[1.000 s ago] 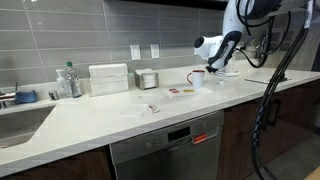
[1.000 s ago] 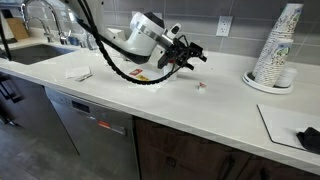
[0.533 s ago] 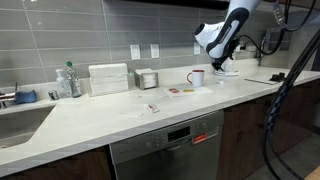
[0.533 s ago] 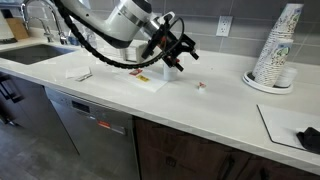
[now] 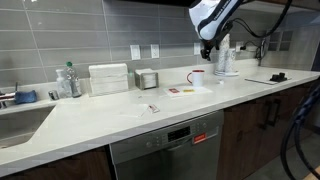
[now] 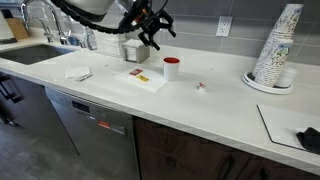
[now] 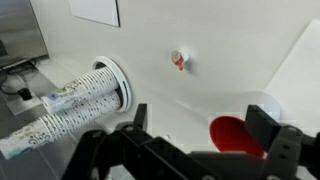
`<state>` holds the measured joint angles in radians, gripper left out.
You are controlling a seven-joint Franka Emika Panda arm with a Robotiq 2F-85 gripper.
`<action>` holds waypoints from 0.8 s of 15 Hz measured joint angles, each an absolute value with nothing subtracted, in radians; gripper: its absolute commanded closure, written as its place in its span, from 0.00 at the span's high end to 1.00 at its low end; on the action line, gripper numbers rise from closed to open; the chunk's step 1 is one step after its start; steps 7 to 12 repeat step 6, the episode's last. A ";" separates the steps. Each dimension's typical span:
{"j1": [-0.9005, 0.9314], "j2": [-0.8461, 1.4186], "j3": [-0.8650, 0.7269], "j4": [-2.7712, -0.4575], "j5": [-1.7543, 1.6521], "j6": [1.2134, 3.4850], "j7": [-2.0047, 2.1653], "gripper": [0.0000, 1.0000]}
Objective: Pick up the yogurt bottle in front of the metallic paper towel rack and put it on the right side of the white and red mug cup
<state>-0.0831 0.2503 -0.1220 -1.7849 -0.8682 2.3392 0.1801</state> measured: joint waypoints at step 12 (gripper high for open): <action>-0.094 0.208 -0.071 -1.812 -0.596 2.412 -0.152 1.00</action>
